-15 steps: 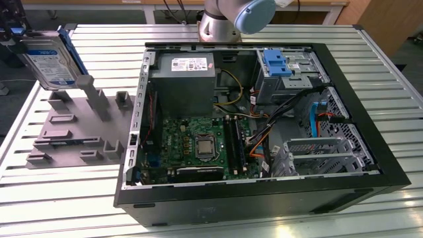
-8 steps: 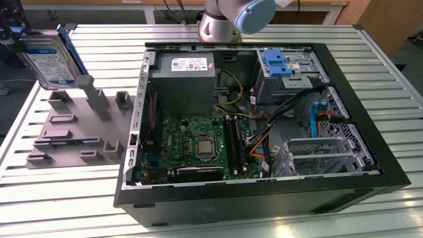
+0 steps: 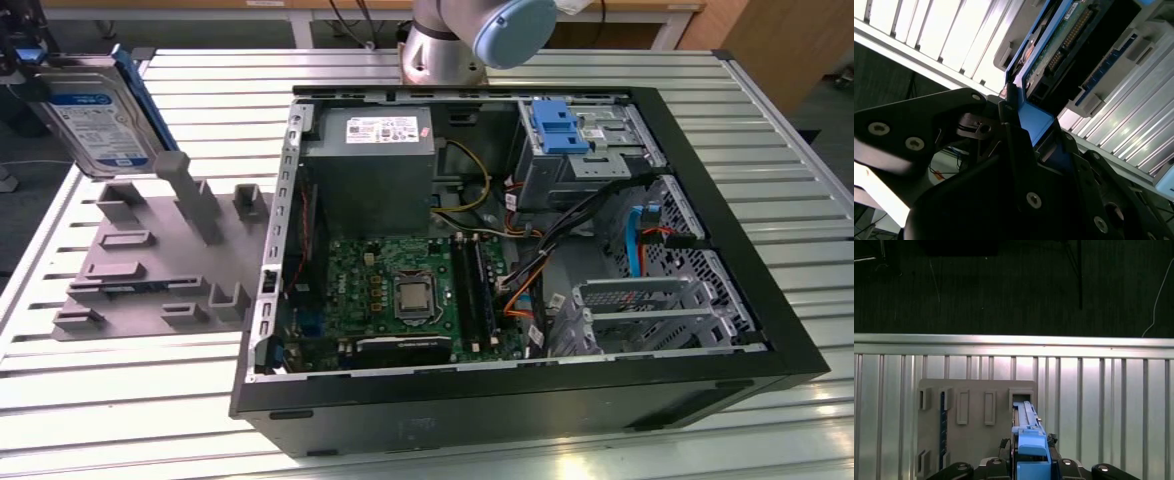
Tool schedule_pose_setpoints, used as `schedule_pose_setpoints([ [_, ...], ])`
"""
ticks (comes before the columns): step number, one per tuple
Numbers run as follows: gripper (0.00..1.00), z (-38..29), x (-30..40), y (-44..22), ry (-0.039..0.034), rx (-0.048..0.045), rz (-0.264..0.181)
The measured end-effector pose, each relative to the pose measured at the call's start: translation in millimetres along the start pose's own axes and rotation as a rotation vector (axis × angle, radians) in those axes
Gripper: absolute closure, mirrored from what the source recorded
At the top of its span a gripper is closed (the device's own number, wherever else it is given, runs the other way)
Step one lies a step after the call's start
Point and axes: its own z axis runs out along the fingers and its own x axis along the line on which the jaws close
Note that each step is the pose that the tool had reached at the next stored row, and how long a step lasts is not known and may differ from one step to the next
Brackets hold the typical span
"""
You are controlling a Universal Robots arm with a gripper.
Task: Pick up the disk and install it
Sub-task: 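Pick up the disk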
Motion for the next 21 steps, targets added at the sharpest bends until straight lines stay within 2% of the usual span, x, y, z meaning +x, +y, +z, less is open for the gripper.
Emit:
schedule_pose_setpoints([
  [21, 0.64, -10.4, -0.1, 0.0, 0.0, 0.0, 0.0],
])
